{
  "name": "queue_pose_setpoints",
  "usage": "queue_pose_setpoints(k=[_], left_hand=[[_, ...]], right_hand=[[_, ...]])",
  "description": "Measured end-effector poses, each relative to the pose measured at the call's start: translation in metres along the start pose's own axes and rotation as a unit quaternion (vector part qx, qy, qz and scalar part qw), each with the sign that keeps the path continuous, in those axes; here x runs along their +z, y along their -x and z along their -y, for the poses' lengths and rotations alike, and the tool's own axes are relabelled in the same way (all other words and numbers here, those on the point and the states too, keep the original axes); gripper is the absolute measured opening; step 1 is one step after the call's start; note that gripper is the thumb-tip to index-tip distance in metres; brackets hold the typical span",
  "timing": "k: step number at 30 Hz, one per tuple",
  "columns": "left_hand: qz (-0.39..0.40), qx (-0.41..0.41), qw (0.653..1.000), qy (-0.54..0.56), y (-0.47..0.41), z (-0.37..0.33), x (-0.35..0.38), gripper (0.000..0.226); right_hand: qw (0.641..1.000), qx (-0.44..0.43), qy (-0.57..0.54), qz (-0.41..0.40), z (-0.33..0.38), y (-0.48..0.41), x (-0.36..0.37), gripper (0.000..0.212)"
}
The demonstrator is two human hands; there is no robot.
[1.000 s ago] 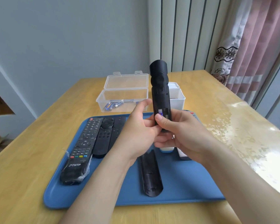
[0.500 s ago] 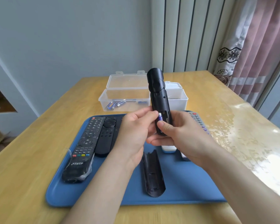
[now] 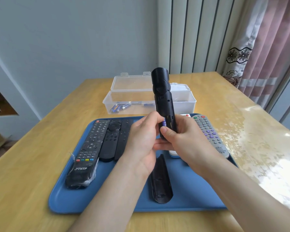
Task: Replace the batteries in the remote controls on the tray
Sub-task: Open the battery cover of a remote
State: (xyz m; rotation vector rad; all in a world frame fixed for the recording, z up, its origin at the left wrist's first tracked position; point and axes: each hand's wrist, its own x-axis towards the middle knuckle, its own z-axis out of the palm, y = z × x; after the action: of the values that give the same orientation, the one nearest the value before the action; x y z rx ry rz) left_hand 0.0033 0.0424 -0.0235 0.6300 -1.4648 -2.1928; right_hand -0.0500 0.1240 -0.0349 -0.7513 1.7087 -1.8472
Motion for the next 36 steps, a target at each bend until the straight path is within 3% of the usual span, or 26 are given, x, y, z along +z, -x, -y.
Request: queue_pose_setpoints(k=[23, 31, 36], left_hand=[[-0.022, -0.013, 1.000, 0.016, 0.000, 0.000, 0.006, 0.015], [-0.040, -0.019, 0.999, 0.005, -0.001, -0.001, 0.005, 0.013], [-0.028, -0.007, 1.000, 0.000, -0.002, 0.001, 0.003, 0.035]], right_hand=[[0.993, -0.068, 0.091, -0.040, -0.012, -0.007, -0.002, 0.022], [0.994, -0.073, 0.080, -0.017, -0.012, -0.009, -0.004, 0.025], [0.991, -0.093, 0.095, 0.000, -0.012, -0.008, -0.004, 0.016]])
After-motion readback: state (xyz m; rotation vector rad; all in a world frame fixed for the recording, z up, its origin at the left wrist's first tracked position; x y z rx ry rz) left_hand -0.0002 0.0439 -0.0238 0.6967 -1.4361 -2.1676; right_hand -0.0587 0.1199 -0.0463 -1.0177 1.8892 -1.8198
